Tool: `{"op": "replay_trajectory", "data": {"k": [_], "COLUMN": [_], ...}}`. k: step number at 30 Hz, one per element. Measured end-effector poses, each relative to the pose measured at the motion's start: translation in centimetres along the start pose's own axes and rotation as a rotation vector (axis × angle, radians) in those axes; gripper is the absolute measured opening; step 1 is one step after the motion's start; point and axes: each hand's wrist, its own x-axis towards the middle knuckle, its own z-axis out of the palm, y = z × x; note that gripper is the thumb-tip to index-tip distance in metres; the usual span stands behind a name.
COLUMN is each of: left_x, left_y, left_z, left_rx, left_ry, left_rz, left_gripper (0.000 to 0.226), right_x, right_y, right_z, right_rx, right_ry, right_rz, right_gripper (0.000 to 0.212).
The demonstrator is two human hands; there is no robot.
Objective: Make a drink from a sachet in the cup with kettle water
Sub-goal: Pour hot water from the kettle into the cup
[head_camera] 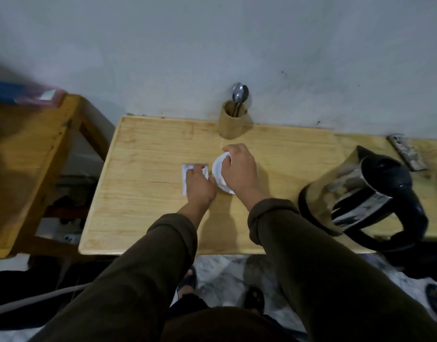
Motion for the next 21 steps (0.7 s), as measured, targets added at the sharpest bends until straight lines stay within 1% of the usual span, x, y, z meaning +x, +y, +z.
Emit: {"op": "replay_trajectory", "data": {"k": [4, 7, 11, 14, 16, 19, 21], "left_x": [-2.5, -4.9, -7.0, -6.9, -6.5, -7.1, -7.4], "left_y": [1.2, 2.0, 3.3, 3.4, 3.2, 3.3, 3.3], "left_z": [2.9, 5.3, 7.9, 9.1, 9.7, 10.2, 10.6], "left_rx": [-0.066, -0.074, -0.138, -0.158, -0.055, 0.242, 0.365], "left_ry": [0.062, 0.132, 0.194, 0.191, 0.137, -0.002, -0.060], "left_rz": [-0.062, -0.062, -0.082, -0.162, -0.200, -0.161, -0.129], "left_gripper": [0.055, 0.058, 0.052, 0.052, 0.048, 0.027, 0.033], "right_x": [-0.9, -1.9, -3.4, -4.7, -5.6, -7.1, -8.1], "right_y": [3.1, 6.0, 9.8, 12.6, 14.3, 16.4, 17.4], "right_z": [-4.1, -7.1, -11.3, -13.9, -15.4, -16.8, -17.5], "right_rx": [0.057, 0.061, 0.062, 0.052, 0.033, -0.028, -0.093], "right_ry": [0.106, 0.166, 0.220, 0.268, 0.295, 0.335, 0.385], "right_rz": [-0.019, -0.046, -0.077, -0.100, -0.101, -0.101, -0.121], "right_gripper": [0.034, 0.031, 0.029, 0.027, 0.026, 0.025, 0.024]}}
